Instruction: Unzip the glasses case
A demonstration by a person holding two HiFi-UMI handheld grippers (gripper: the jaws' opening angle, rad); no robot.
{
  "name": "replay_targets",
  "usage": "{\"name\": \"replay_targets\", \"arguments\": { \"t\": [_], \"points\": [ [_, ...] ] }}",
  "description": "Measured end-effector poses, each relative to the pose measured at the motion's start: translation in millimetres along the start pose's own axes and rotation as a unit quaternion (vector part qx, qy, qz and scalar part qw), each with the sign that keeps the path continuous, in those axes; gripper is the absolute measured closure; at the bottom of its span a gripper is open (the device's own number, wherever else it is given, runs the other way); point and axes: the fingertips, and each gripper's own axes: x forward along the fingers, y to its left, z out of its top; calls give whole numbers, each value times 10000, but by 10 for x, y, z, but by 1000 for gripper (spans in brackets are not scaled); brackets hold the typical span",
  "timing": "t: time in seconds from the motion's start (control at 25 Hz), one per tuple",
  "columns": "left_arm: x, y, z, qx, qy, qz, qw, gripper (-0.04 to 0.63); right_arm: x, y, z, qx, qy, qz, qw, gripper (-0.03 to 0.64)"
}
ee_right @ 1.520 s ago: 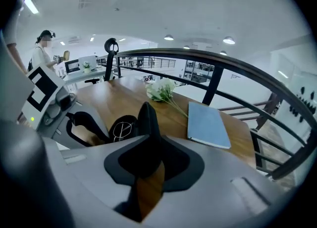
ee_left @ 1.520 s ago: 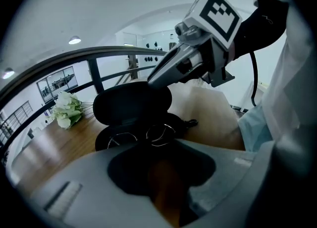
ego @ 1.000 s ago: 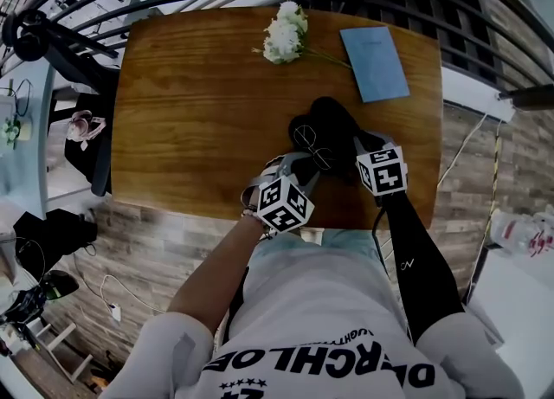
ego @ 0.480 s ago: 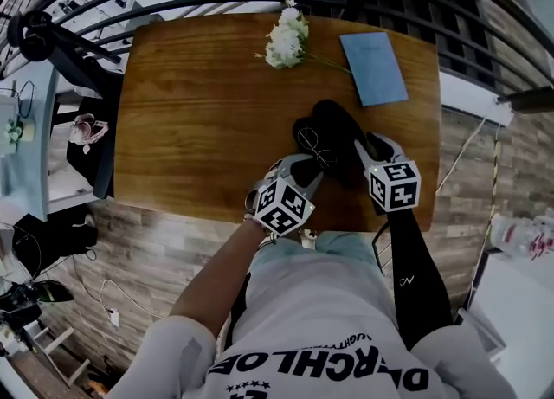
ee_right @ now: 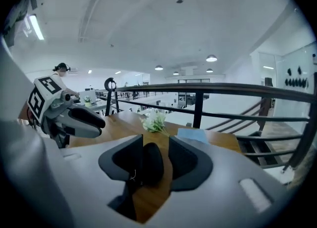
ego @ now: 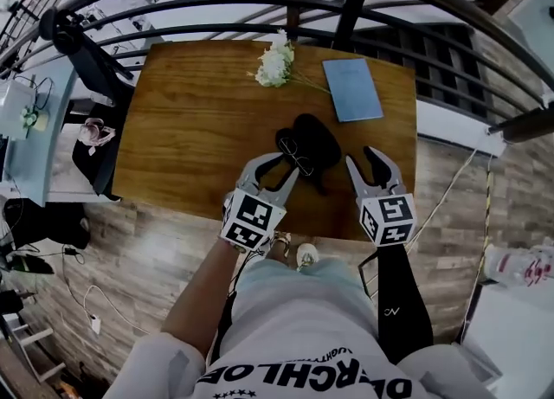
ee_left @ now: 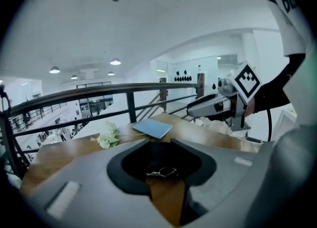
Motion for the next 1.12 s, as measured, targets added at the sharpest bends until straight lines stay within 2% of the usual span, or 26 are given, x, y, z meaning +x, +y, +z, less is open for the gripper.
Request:
{"name": "replay_targets", "arguments": {
  "t": [0.16, 0.32, 0.44, 0.6, 0.64, 0.68, 0.8, 0.96, 1.12],
  "points": [
    [-399, -211, 419, -149, -503, 431, 9977, 453, -435, 56, 223, -205, -411, 166, 9988, 411],
    [-795, -367, 693, -178, -803, 967, 9919, 452, -854, 128, 426, -439, -748, 241, 9959, 407],
    [-1060, -478, 874, -31, -977, 1248, 9874, 452, -1107, 230, 565, -522, -1016, 280, 9931, 399],
    [-1337, -644, 1058, 268, -1173, 1420, 9825, 458, -1279, 384, 668, -622, -1184, 361, 9904, 401],
    [-1398, -685, 1098, 319, -1231, 1457, 9811, 472, -1323, 401, 689, -619, -1219, 352, 9900, 409],
    [-1460, -717, 1140, 365, -1295, 1500, 9795, 497, -1373, 414, 715, -610, -1258, 328, 9896, 444],
    [-1704, -769, 1255, 498, -1504, 1724, 9722, 594, -1578, 503, 792, -604, -1348, 220, 9888, 585],
    [-2083, -803, 1322, 625, -1736, 2066, 9609, 595, -1894, 756, 825, -828, -1394, 77, 9867, 588],
    [-2292, -931, 1383, 691, -1794, 2035, 9600, 595, -2166, 895, 804, -910, -1362, -133, 9864, 589]
  ]
}}
